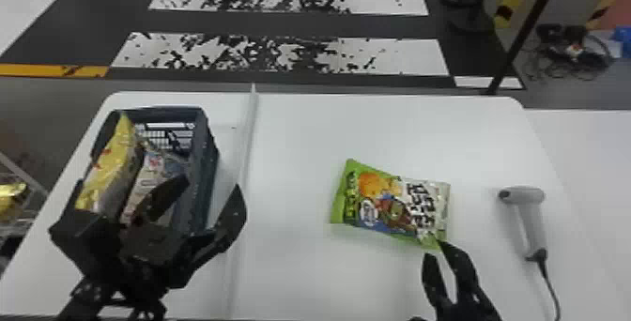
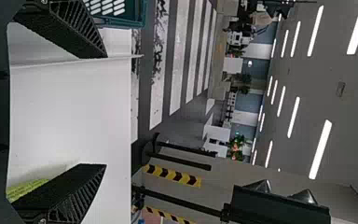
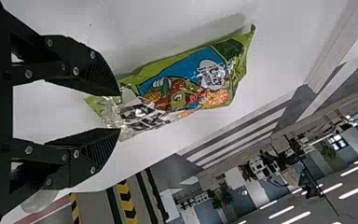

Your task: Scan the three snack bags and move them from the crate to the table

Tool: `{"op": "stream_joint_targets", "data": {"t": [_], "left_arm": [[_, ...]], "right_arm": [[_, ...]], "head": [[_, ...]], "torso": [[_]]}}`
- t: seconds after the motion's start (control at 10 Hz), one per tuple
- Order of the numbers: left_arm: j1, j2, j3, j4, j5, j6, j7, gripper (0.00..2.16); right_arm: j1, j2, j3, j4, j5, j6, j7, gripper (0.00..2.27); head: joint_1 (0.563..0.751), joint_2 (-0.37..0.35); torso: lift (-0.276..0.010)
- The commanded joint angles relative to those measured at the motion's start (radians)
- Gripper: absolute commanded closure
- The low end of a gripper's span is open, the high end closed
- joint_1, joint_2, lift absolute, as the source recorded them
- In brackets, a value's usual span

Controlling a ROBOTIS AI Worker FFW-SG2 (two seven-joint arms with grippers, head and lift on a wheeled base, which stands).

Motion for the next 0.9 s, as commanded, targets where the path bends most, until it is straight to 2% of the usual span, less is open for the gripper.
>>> {"op": "stream_joint_targets", "data": {"t": [0.0, 0.5, 0.8], "left_arm": [[0.006, -0.001, -0.007, -0.003, 0.000, -0.006, 0.000, 0.03], [0.017, 0.001, -0.013, 0.008, -0.008, -0.013, -0.002, 0.03], [0.017, 0.002, -0.017, 0.016, -0.015, -0.009, 0.000, 0.03]], "right_arm": [[-0.022, -0.013, -0.001, 0.037, 0.017, -0.007, 0.023, 0.03], [-0.146, -0.013, 0.039, 0.214, 0.000, -0.090, 0.012, 0.08], [-0.190, -0.010, 0.051, 0.241, -0.007, -0.093, 0.000, 0.09]], "head": [[0.695, -0.010], [0.695, -0.041], [0.695, -0.041]], "torso": [[-0.062], [-0.062], [-0.062]]}}
